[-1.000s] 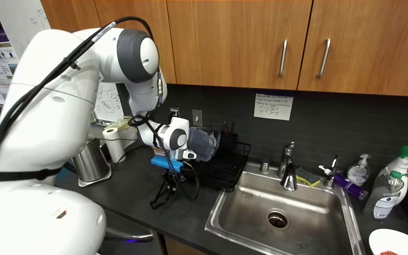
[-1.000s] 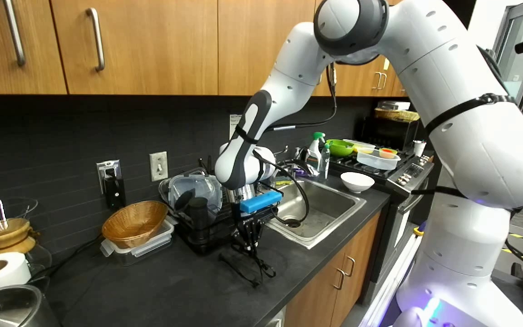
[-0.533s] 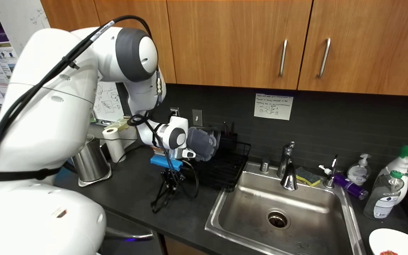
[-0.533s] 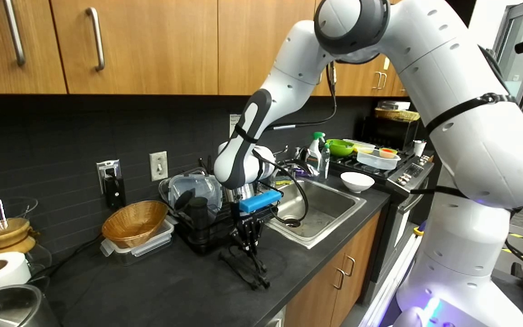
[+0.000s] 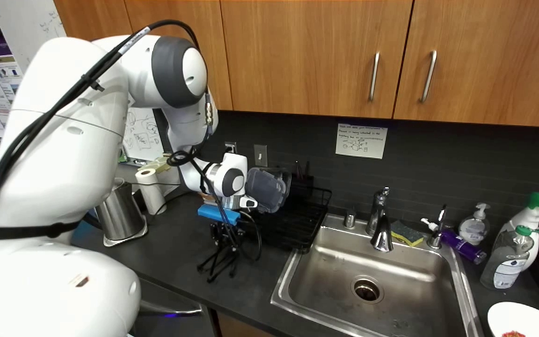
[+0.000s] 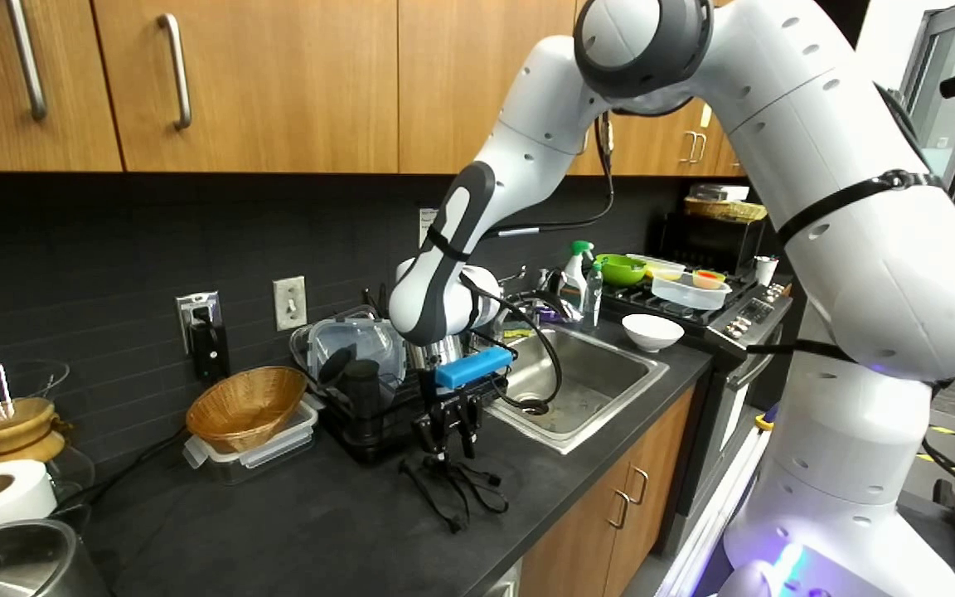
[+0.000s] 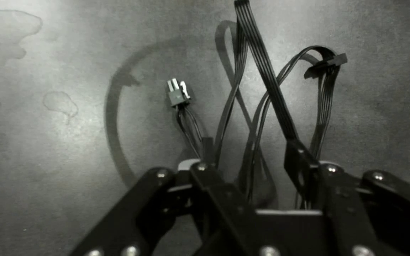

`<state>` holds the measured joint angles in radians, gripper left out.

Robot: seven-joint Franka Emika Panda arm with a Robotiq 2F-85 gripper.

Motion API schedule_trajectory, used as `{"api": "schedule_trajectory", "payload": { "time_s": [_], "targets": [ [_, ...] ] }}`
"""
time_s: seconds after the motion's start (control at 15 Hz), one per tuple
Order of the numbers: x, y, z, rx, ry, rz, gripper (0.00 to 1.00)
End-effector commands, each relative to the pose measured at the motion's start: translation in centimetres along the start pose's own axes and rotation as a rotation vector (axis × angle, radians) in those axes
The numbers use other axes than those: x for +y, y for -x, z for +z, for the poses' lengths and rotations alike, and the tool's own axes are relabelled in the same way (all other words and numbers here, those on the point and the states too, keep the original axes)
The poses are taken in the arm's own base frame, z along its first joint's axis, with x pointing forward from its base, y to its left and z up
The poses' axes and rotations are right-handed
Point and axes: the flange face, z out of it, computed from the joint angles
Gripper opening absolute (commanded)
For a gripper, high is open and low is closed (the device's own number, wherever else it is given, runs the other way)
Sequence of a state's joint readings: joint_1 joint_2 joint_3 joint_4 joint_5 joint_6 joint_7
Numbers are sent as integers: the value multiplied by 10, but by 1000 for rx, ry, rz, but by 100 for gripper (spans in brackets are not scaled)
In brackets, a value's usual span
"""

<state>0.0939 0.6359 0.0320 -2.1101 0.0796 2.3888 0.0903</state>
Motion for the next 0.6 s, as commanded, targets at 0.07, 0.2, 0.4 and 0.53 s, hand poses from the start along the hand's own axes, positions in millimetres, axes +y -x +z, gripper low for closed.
{"api": "schedule_trajectory", "payload": {
  "time_s": [0.07,0.2,0.4,0.53],
  "targets": [
    [6,5,-7,6,28,-3,92],
    [11,-2,-6,-8,43,-17,100],
    [19,-11,-2,-28,83,-48,100],
    [21,-15,-2,-36,99,-58,100]
  ]
}}
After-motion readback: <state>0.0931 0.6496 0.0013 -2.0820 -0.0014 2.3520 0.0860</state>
